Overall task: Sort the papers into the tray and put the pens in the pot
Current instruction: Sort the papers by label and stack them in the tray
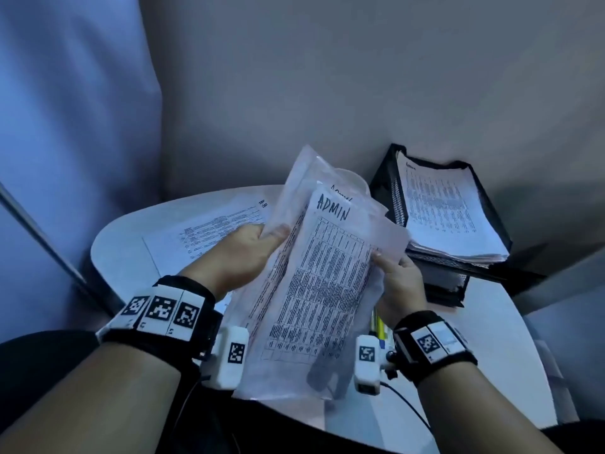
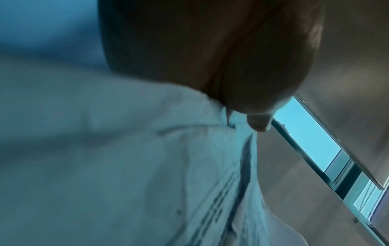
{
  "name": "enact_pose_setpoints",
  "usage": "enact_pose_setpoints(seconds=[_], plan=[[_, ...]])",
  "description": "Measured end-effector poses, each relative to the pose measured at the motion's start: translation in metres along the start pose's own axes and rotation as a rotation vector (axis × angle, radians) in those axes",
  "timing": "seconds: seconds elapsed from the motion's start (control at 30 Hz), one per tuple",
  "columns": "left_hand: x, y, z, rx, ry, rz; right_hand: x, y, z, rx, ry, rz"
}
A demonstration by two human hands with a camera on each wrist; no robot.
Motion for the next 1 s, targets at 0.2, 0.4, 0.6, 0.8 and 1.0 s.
enact_pose_setpoints(seconds=[0.2,0.4,0.6,0.8,1.0], plan=[[-0.001,0.007,0.000,-0.264,-0.024,0.001,-0.020,-0.041,-0.006,-0.026,0.006,0.028],[-0.004,0.044,-0.005,-0.469,-0.024,-0.253,-0.047,-0.089,-0.026,0.094,-0.158,0.111],[0.000,0.086,-0.005,-0.554,0.027,-0.473,-0.081,-0.120,-0.067,1.122,0.042,-0.010],[0.000,0.093,-0.006,-0.580,0.069,-0.499,-0.089,-0.171,-0.097,1.641,0.197,0.279],[-0.004,0.091,-0.008,-0.562,0.080,-0.485,-0.095,-0.157,-0.090,1.756,0.274,0.185]])
Point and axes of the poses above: each hand's wrist, its own x-axis away from the middle knuckle, its own y-axis out of the back of the hand, z = x × y, the point moved 3 cm from there along -x, towards the middle knuckle, and after that the axes turned 13 degrees about -y, right-handed, at the moved point
